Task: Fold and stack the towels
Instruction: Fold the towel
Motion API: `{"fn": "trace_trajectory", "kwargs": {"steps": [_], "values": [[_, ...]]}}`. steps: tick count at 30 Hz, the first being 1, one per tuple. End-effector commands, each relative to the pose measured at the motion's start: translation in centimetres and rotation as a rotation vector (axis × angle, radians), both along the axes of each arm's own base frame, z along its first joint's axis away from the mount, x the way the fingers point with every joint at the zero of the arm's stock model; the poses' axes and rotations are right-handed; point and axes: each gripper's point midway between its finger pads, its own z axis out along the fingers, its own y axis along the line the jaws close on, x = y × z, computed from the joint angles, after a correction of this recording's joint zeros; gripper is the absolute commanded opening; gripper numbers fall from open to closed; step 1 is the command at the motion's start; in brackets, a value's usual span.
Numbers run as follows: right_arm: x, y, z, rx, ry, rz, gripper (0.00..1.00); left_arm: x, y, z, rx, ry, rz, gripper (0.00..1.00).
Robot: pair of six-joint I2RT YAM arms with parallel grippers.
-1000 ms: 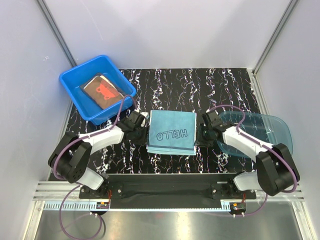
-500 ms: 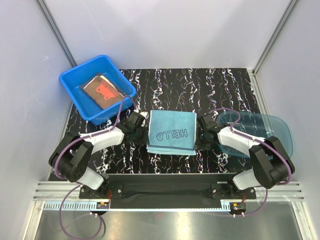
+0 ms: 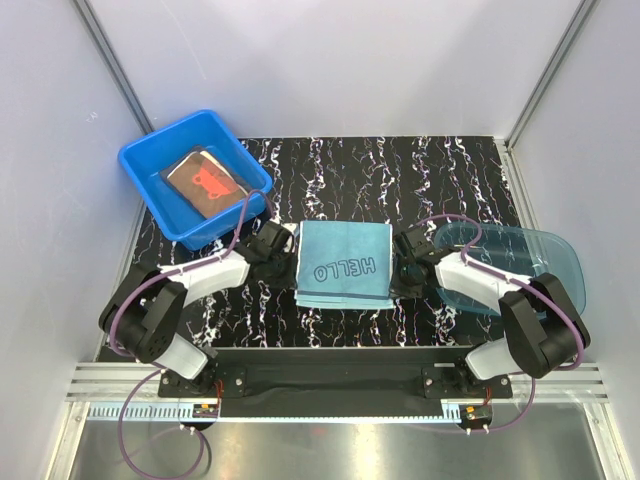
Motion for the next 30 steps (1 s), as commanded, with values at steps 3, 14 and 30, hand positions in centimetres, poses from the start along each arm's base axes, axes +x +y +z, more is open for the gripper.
{"fn": "trace_trajectory", "kwargs": {"steps": [3, 14, 30], "values": [[1.6, 0.1, 1.7, -0.017, -0.066, -0.004, 0.06, 1.0, -0.9, 2.4, -0.028, -0.018, 0.003, 0.00], [1.1, 0.3, 0.7, -0.002, -0.049, -0.001, 0.00, -0.8, -0.1, 0.7, -0.053, 0.018, 0.049, 0.36], [1.0, 0.3, 0.6, 0.010, -0.057, -0.013, 0.04, -1.8, -0.9, -0.6, -0.097, 0.074, 0.055, 0.02]]}}
